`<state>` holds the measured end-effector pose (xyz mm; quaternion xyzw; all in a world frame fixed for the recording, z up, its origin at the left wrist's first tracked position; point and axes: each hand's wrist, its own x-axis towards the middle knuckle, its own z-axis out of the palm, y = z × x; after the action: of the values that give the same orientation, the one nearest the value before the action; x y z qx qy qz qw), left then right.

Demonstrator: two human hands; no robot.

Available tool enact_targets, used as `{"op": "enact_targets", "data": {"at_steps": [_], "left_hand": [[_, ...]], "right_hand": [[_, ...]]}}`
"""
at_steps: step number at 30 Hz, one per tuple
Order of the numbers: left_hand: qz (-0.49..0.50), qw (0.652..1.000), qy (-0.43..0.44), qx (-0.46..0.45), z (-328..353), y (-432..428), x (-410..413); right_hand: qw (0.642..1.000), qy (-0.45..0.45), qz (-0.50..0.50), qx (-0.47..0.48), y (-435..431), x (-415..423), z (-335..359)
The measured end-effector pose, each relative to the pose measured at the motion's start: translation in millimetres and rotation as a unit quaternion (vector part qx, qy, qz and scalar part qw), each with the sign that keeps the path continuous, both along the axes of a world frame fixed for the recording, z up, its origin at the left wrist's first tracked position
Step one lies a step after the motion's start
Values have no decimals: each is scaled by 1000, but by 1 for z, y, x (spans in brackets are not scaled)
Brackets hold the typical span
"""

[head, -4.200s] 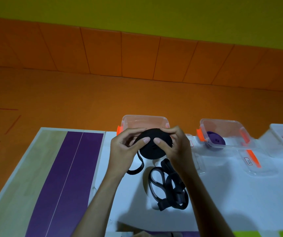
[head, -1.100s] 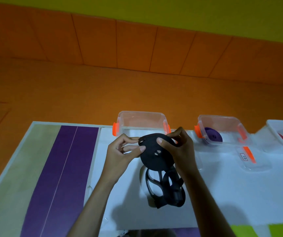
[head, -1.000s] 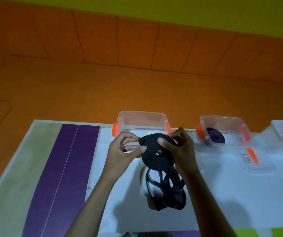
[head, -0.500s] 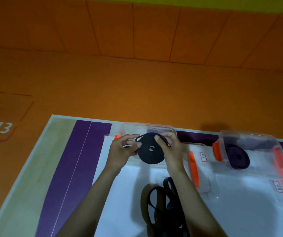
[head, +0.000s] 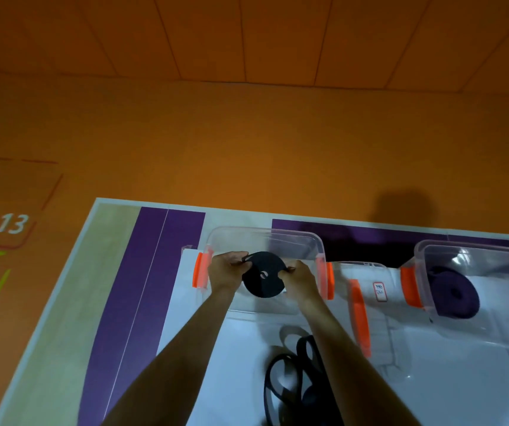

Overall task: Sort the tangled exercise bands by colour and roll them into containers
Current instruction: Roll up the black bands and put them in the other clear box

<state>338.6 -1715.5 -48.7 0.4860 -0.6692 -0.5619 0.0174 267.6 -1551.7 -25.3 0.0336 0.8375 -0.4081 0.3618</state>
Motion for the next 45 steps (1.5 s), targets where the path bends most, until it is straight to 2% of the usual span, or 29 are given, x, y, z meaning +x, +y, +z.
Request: {"op": "enact_targets", "data": {"at_steps": [4, 8, 24, 30, 36, 41, 45], "left_hand": [[-44, 993, -87, -69, 16, 11, -16], [-39, 988, -132, -63, 6, 14, -22], [-43, 988, -122, -86, -14, 16, -38], [-104, 970, -136, -171, -6, 21, -41], [-249, 930, -139, -233, 18, 19, -29], [-338, 895, -86, -278, 51, 17, 4], [-393, 864, 36, -314, 90, 33, 61]], "right_hand": [[998, -41, -45, 6, -6, -1, -17], [996, -81, -22, 31, -8, -1, -31], [993, -100, 19, 53, -12, -8, -59], [996, -37, 63, 51, -13, -7, -24], [994, 88, 42, -58, 12, 21, 63], [966, 196, -68, -154, 65, 86, 106], [953, 229, -143, -136, 114, 140, 96]]}}
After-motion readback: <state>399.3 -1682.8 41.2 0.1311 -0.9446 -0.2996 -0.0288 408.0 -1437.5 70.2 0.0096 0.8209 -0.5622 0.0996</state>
